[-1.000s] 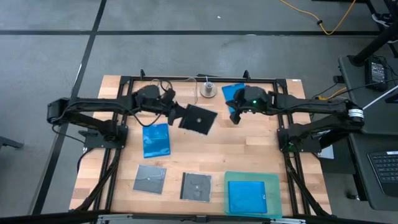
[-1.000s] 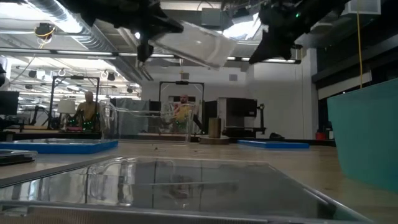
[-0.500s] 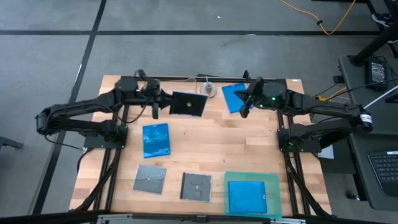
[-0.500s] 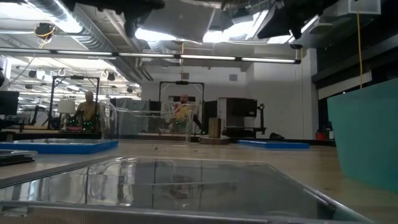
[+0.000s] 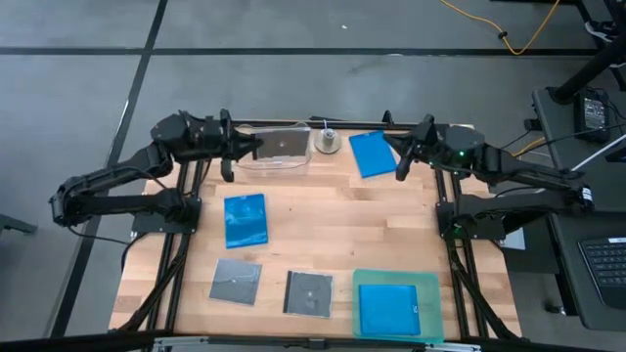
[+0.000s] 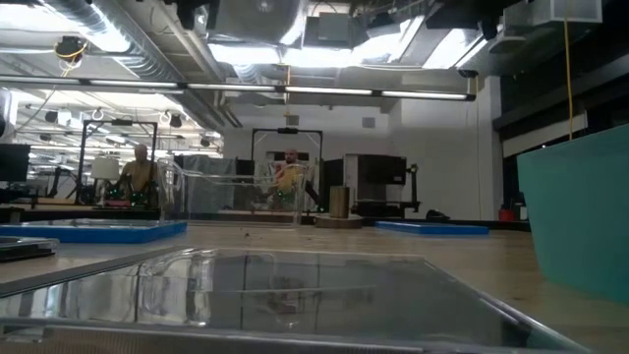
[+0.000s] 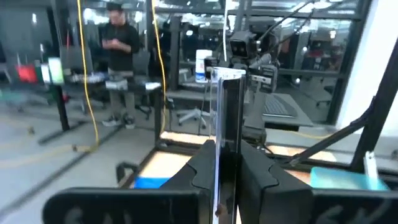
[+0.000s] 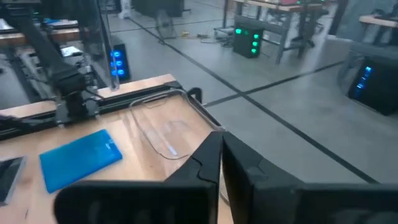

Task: Pick & place jewel cases by type
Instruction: Put the top black cd case into the transparent bin

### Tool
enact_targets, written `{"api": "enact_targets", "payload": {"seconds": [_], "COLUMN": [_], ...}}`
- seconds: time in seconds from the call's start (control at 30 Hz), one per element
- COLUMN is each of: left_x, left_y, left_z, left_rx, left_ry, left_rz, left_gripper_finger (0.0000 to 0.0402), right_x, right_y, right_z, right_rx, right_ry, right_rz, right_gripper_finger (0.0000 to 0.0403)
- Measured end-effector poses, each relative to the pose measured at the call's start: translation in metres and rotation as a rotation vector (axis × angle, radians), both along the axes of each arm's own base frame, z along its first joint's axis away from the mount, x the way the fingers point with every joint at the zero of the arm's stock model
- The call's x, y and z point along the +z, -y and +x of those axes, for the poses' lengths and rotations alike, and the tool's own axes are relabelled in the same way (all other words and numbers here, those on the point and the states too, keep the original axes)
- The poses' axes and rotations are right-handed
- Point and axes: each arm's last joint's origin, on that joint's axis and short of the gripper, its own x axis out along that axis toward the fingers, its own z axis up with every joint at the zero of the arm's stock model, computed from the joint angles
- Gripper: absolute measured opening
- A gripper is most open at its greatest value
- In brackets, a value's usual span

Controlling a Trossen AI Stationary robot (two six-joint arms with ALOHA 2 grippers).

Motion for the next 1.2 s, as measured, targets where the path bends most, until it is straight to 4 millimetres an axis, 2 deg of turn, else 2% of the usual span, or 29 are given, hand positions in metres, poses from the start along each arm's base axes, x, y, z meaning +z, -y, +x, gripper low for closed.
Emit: {"api": "enact_targets", "payload": {"seconds": [0.17, 0.33, 0.6, 0.8, 1.0, 1.2], "left_x": [0.005, 0.014, 0.054, 0.07, 0.075, 0.075], "left_y": [0.007, 0.017, 0.031, 0.041, 0.048, 0.05], "left_z": [-0.008, -0.018, -0.035, -0.043, -0.045, -0.044], "left_rx": [-0.083, -0.105, -0.03, -0.05, -0.017, 0.15], "left_ry": [0.011, 0.036, 0.072, 0.054, 0.014, -0.115], "left_rz": [0.18, 0.484, 0.797, 0.971, 1.139, 1.369], "left_gripper_finger": [0.0024, 0.0024, 0.0024, 0.0024, 0.0024, 0.0024], "right_x": [0.0, 0.0, 0.0, 0.0, 0.0, 0.0], "right_y": [-0.002, -0.002, -0.002, -0.002, -0.002, -0.002], "right_z": [0.0, 0.0, 0.0, 0.0, 0.0, 0.0], "right_rx": [0.064, 0.064, 0.05, 0.039, 0.033, 0.031], "right_ry": [-0.002, 0.001, 0.033, 0.056, 0.071, 0.076], "right_rz": [0.004, 0.013, 0.073, 0.117, 0.144, 0.154], "right_gripper_finger": [0.002, 0.0006, 0.0026, 0.0029, 0.0016, 0.0008]}}
